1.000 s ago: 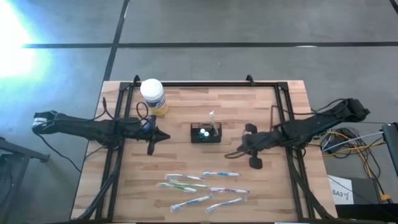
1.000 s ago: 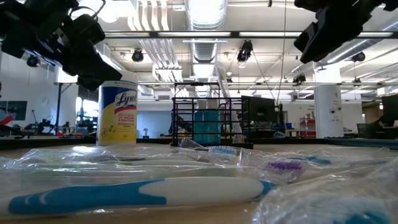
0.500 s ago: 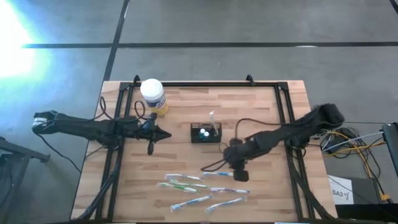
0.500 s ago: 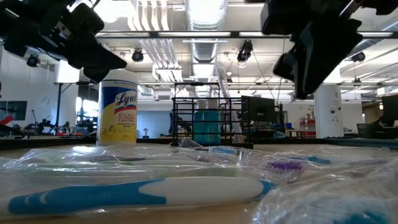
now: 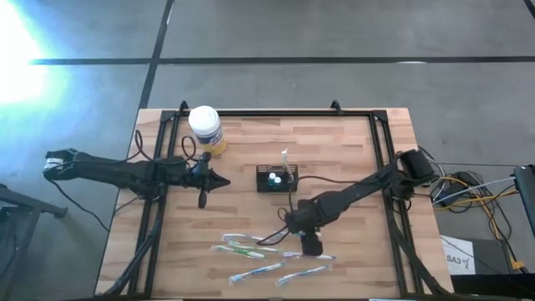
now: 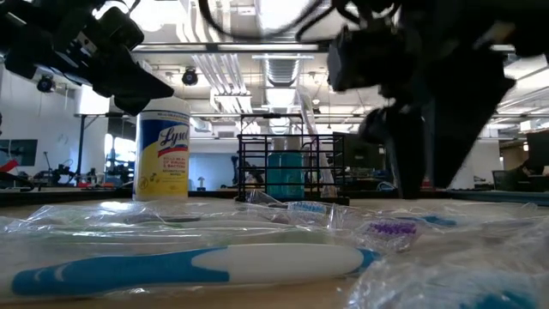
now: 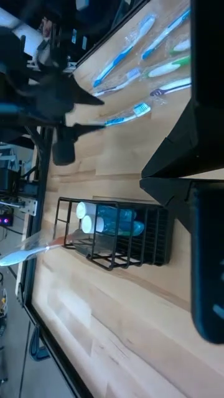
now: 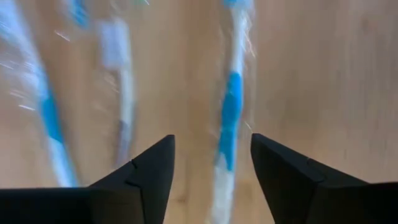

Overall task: Pick & Place toothbrushing station
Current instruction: Put the top blue toothbrush into the black wire organizer

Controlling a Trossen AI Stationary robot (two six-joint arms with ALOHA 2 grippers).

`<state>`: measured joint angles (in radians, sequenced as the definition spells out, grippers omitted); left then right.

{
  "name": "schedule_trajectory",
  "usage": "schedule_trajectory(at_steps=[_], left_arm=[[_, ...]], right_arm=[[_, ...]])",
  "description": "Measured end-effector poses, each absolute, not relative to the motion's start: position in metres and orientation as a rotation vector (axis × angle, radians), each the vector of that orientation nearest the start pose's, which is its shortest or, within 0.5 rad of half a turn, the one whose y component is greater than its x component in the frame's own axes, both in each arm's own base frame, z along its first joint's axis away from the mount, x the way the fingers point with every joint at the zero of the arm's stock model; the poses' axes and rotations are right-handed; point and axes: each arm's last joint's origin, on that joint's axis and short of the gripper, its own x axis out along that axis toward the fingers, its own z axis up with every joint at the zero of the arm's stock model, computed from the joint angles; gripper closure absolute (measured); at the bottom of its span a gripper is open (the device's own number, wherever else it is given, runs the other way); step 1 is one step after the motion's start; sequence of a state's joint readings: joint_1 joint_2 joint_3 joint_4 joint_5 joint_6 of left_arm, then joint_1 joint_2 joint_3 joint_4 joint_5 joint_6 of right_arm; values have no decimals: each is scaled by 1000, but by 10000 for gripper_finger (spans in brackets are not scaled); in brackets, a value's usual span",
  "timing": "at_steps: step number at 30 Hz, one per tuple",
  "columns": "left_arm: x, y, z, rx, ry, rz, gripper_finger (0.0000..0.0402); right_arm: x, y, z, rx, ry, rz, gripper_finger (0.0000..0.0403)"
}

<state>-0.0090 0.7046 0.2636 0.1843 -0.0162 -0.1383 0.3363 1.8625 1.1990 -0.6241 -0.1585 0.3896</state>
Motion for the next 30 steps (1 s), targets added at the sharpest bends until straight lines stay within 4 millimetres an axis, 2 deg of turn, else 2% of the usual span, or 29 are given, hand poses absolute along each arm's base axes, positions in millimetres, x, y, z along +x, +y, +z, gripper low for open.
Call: schedule_trajectory(at_steps=[6,12,17,25,30], left_arm=[[159,-1,198,-135,262,25,392],[160,-1,197,-138,269,26,392],[160,-1,197,-138,269,26,392],[160,-1,197,-138,269,26,392],[160,-1,197,-125,269,24,392]], right_arm=[[327,120,142,197,1411,143,195],[324,119,134,169,1413,104,215],[323,119,135,152,1414,104,260],[322,118,139,81,1402,124,374],[321,117,149,57,1369,128,378]])
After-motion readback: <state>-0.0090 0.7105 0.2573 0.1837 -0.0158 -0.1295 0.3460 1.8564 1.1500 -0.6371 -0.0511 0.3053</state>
